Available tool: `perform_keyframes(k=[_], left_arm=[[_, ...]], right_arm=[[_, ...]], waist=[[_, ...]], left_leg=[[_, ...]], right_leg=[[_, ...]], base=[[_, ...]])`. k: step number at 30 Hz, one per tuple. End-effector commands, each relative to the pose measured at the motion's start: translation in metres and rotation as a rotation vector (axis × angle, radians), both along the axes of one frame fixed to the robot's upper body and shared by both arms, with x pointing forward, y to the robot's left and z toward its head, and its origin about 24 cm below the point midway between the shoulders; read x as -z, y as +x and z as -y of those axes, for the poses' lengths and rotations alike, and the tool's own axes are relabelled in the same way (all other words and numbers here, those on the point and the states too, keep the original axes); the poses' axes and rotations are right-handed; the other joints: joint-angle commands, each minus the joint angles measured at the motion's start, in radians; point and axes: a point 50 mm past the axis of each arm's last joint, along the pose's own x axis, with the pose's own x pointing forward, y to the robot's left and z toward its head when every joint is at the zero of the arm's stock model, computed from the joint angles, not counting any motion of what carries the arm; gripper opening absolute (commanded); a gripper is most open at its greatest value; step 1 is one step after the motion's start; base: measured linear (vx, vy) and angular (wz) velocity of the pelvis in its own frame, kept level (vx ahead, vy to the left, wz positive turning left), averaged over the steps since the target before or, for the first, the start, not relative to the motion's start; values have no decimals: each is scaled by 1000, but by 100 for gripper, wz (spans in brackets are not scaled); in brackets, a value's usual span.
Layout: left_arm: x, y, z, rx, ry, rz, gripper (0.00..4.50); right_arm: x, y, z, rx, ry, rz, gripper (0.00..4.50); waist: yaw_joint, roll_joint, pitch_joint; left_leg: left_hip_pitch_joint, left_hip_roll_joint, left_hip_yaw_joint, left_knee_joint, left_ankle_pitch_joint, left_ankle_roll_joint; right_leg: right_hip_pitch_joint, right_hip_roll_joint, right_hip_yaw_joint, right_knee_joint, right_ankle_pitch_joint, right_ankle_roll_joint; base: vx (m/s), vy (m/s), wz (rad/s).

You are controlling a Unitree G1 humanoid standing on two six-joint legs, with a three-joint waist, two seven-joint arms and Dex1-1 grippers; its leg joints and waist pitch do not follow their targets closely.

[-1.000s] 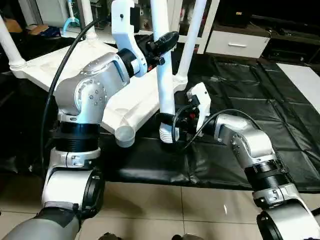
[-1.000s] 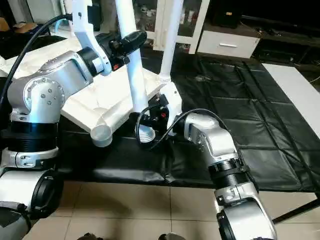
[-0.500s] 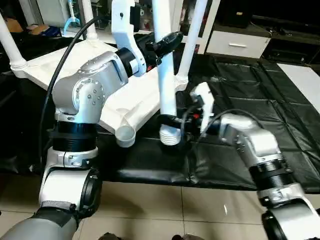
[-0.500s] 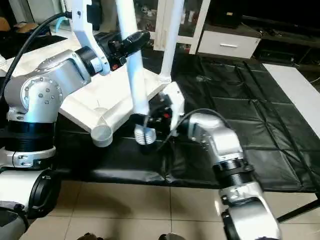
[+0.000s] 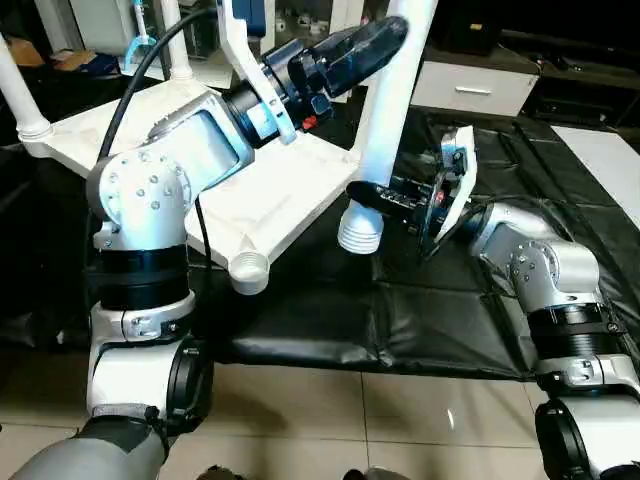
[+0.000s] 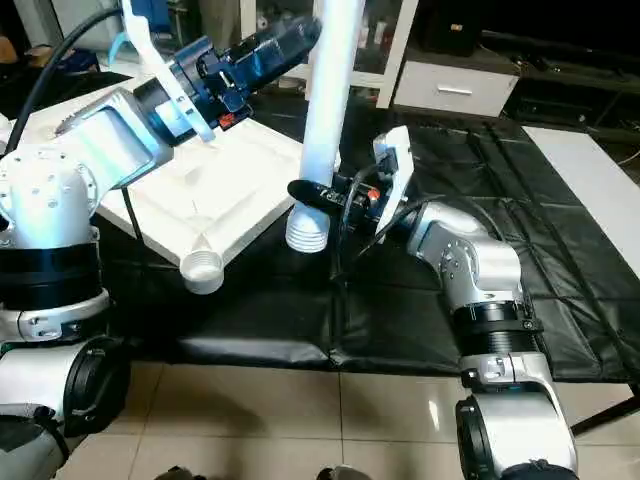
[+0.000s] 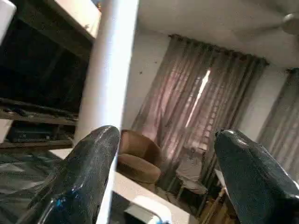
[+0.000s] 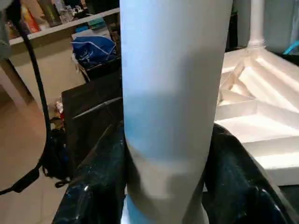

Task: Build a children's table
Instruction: Pick table leg

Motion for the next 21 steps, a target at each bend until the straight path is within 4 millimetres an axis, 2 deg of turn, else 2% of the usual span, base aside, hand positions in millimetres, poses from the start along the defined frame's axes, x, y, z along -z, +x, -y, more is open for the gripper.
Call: perform_keyframes(k=[1,21], left_arm=[[-1,-3,2,24,0,8,370],[-1,-3,2,24,0,8,370]], right_arm=[[-9,1,10,12,29,20,186],[-9,1,10,12,29,20,186]], waist=[[0,1,-85],[0,2,-86]], left_leg=[[12,-10,17,-71,-209,7],[12,-9,17,-72,-189,5]], right_leg=[[64,-19,18,-64,-337,-175],[66,-19,19,-60,-302,-187]], base=[[0,0,0],[0,0,0]])
